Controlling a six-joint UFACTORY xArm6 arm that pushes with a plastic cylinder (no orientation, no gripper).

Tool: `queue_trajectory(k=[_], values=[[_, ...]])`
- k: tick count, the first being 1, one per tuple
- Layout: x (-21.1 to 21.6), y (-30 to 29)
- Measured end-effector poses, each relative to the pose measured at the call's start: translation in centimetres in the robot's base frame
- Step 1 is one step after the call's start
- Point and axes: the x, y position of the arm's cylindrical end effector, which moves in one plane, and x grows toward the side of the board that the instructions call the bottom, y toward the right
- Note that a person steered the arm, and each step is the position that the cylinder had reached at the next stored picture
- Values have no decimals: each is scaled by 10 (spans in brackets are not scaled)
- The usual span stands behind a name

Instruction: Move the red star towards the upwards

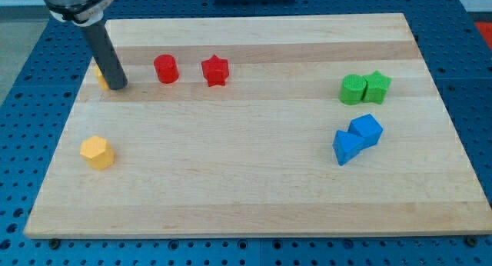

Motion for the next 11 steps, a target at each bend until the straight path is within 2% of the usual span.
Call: queue_trajectory(k=[2,4,7,9,11], values=[[-1,-5],[18,51],[18,156],[-11,162],[-9,163]])
